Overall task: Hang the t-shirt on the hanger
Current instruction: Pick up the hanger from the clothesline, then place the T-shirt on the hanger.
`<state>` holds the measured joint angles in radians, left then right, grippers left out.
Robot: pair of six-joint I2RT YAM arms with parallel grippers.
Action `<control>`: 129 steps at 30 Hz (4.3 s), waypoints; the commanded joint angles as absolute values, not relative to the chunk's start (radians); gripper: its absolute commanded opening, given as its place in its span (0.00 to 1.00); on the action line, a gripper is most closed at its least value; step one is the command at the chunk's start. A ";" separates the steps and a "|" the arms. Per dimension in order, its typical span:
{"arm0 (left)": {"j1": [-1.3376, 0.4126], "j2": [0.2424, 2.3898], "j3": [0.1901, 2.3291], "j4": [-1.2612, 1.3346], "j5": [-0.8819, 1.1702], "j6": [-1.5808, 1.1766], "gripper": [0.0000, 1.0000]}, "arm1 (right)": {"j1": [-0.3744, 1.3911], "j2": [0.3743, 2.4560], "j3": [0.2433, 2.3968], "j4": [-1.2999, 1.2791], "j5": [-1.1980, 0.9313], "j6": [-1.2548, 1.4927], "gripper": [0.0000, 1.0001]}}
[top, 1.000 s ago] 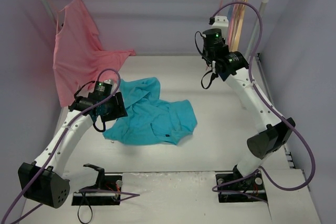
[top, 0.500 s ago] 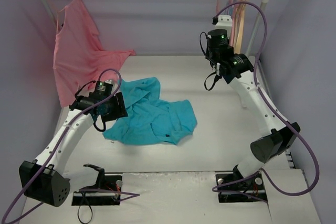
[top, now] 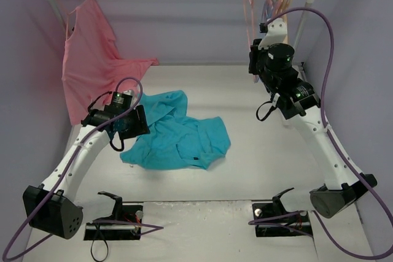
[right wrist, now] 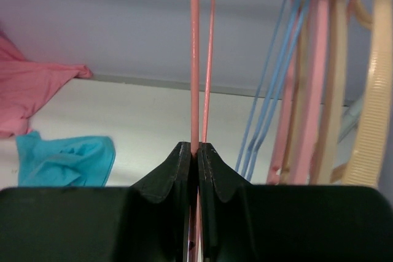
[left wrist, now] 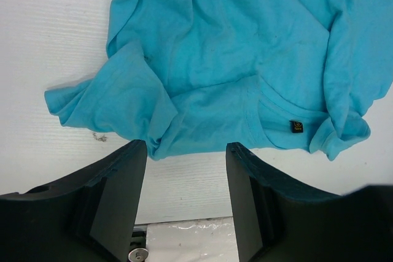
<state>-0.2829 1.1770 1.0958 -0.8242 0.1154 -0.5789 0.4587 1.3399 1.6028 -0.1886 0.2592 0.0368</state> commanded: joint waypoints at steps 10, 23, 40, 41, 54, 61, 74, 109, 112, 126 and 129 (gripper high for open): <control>-0.485 1.299 1.206 -0.838 -0.072 -0.706 0.53 | 0.463 1.151 1.376 -0.294 -0.254 -0.118 0.00; -0.742 1.624 1.302 -0.816 -0.193 -0.874 0.41 | 0.466 0.964 1.218 -0.437 -0.287 -0.140 0.00; -0.779 1.807 1.321 -0.796 -0.314 -0.937 0.32 | 0.466 0.848 1.135 -0.488 -0.268 -0.133 0.00; -0.781 1.813 1.321 -0.793 -0.310 -0.939 0.29 | 0.466 0.847 1.135 -0.488 -0.268 -0.133 0.00; -0.740 1.769 1.296 -0.759 -0.319 -0.827 0.00 | 0.466 0.864 1.143 -0.489 -0.285 -0.135 0.00; -0.519 1.638 1.272 -0.571 -0.207 -0.479 0.00 | 0.468 0.885 1.140 -0.511 -0.356 -0.121 0.00; -0.345 1.629 1.508 -0.578 -0.009 -0.190 0.00 | 0.480 0.934 1.104 -0.474 -0.667 -0.072 0.00; -0.347 1.514 1.513 -0.758 -0.072 -0.120 0.00 | 0.600 1.005 1.066 -0.393 -0.551 -0.035 0.00; -0.347 1.523 1.511 -0.747 -0.116 -0.132 0.00 | 0.603 1.005 1.066 -0.399 -0.548 -0.034 0.00; -0.362 1.546 1.490 -0.684 -0.176 -0.181 0.00 | 0.617 1.000 1.086 -0.385 -0.545 -0.023 0.00; -0.370 1.554 1.485 -0.678 -0.172 -0.183 0.00 | 0.617 0.999 1.091 -0.385 -0.543 -0.023 0.00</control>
